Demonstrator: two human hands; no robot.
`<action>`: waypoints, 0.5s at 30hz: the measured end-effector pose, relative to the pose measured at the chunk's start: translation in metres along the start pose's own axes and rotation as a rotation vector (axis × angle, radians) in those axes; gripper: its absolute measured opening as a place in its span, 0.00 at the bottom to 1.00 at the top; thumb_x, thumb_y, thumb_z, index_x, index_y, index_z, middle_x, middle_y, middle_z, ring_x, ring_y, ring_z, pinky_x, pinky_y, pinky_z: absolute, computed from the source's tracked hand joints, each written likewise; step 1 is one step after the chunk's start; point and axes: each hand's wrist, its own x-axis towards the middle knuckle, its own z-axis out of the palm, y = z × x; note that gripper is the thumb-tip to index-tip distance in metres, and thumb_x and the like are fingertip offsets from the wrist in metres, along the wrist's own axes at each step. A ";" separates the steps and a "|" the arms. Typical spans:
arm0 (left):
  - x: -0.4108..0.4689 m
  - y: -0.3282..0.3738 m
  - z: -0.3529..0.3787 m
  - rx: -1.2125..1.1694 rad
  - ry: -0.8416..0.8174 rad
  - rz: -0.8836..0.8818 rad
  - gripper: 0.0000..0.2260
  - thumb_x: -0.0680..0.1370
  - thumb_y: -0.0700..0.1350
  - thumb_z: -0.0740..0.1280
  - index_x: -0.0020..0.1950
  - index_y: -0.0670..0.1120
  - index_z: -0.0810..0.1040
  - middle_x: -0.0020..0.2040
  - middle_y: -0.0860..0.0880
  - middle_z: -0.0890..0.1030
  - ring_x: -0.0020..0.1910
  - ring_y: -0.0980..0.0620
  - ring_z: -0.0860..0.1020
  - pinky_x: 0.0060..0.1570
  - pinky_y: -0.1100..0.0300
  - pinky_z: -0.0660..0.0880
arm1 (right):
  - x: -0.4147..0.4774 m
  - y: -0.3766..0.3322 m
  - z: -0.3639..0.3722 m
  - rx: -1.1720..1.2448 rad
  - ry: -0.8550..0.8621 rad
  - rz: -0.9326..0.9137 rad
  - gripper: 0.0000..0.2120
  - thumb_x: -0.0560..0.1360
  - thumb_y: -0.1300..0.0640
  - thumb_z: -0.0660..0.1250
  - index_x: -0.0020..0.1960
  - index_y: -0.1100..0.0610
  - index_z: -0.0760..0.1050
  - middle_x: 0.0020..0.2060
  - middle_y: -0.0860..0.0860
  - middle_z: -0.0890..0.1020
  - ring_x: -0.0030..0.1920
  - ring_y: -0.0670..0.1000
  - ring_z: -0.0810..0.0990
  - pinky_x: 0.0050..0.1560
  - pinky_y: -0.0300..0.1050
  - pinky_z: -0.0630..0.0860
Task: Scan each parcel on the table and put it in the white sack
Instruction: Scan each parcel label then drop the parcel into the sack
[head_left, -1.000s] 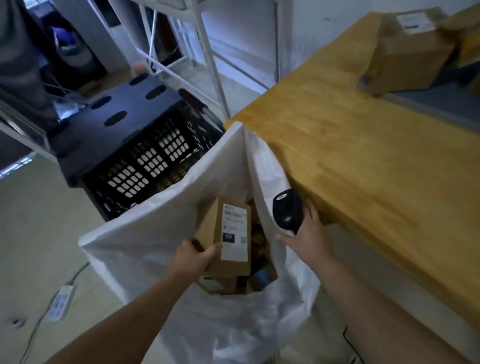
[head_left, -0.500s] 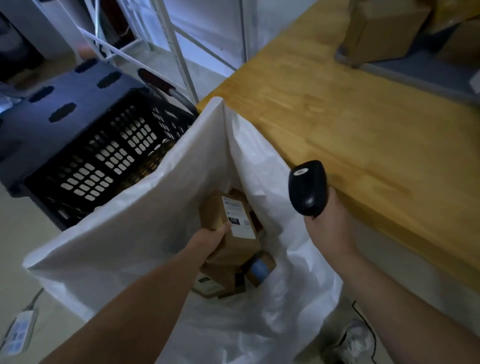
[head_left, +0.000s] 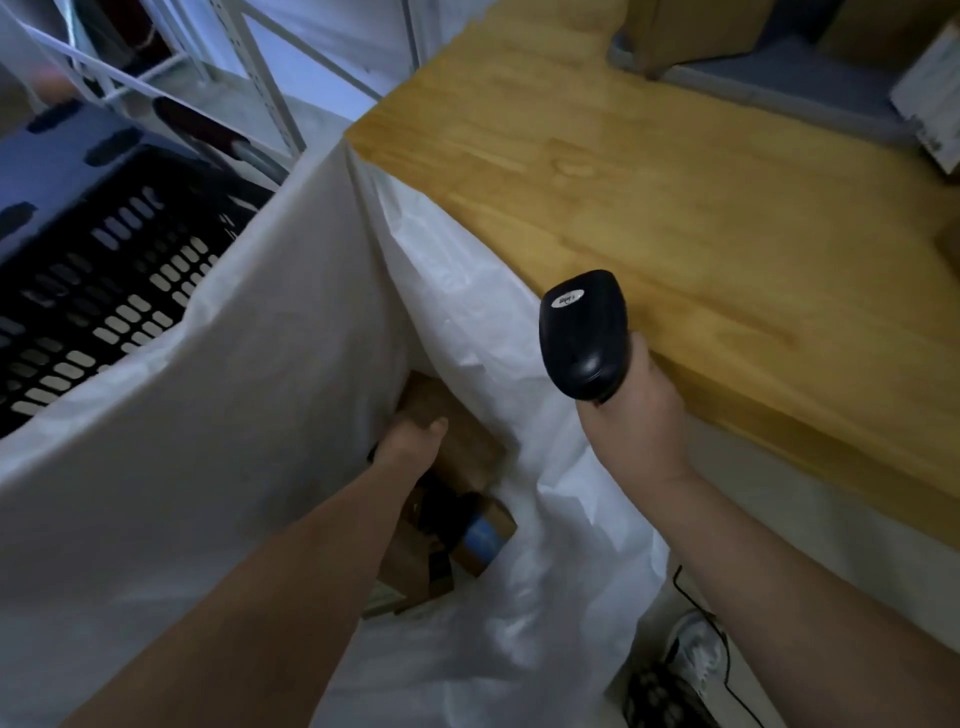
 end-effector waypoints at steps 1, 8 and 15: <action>-0.004 0.002 -0.001 0.014 0.003 0.003 0.33 0.80 0.58 0.61 0.76 0.37 0.59 0.73 0.38 0.66 0.71 0.40 0.66 0.68 0.51 0.65 | 0.000 0.001 0.000 0.002 -0.025 0.023 0.11 0.73 0.65 0.68 0.54 0.62 0.72 0.37 0.52 0.76 0.36 0.55 0.74 0.34 0.47 0.69; -0.101 0.037 -0.024 -0.093 0.119 0.247 0.22 0.81 0.50 0.63 0.71 0.42 0.67 0.65 0.45 0.74 0.59 0.48 0.74 0.54 0.60 0.68 | 0.001 -0.004 -0.028 0.021 -0.178 0.185 0.16 0.74 0.65 0.66 0.61 0.62 0.70 0.40 0.53 0.76 0.39 0.56 0.75 0.32 0.43 0.65; -0.200 0.118 -0.021 -0.206 0.158 0.538 0.15 0.79 0.47 0.65 0.65 0.47 0.73 0.56 0.51 0.76 0.50 0.56 0.75 0.47 0.63 0.72 | 0.007 -0.006 -0.122 -0.067 -0.170 0.252 0.18 0.74 0.61 0.66 0.64 0.60 0.69 0.42 0.53 0.77 0.44 0.58 0.78 0.38 0.44 0.67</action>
